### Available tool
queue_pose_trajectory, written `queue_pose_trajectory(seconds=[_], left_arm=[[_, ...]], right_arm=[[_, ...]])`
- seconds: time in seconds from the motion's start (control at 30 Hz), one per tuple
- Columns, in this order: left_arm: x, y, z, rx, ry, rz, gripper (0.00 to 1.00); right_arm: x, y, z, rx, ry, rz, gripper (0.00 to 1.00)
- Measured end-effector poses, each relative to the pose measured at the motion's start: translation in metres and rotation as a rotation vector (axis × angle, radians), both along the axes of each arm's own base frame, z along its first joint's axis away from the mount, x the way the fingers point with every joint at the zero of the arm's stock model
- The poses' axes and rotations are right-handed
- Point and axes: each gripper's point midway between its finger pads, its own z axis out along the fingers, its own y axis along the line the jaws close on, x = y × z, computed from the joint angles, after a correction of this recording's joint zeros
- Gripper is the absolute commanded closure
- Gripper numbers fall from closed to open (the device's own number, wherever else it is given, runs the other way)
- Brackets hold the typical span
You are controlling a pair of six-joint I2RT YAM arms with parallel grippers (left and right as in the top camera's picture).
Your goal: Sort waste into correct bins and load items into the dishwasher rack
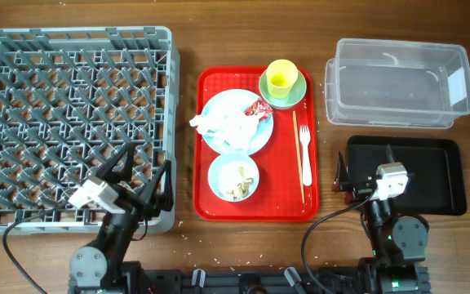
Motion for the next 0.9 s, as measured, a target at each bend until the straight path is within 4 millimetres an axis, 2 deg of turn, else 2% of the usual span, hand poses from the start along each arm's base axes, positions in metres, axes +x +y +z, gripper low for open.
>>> queue_pose_trajectory(seconds=[0.17, 0.3, 0.47, 0.77, 0.83, 0.9], left_arm=[[-0.004, -0.004, 0.007, 0.005, -0.034, -0.025, 0.0], [0.0, 0.001, 0.0, -0.006, 0.001, 0.006, 0.0], [0.017, 0.026, -0.033, -0.042, 0.154, 0.153, 0.0], [0.025, 0.072, -0.058, -0.087, 0.255, 0.42, 0.0], [0.024, 0.078, -0.059, -0.093, 0.258, 0.456, 0.0], [0.024, 0.082, -0.059, -0.097, 0.258, 0.477, 0.0]], right_arm=[[0.0, 0.0, 0.0, 0.0, 0.0, 0.0, 0.0], [0.0, 0.0, 0.0, 0.0, 0.0, 0.0, 0.0], [0.0, 0.0, 0.0, 0.0, 0.0, 0.0, 0.01], [0.0, 0.0, 0.0, 0.0, 0.0, 0.0, 0.0], [0.0, 0.004, 0.011, 0.04, -0.042, 0.022, 0.0], [-0.004, 0.019, 0.028, 0.183, -0.085, 0.117, 0.0]])
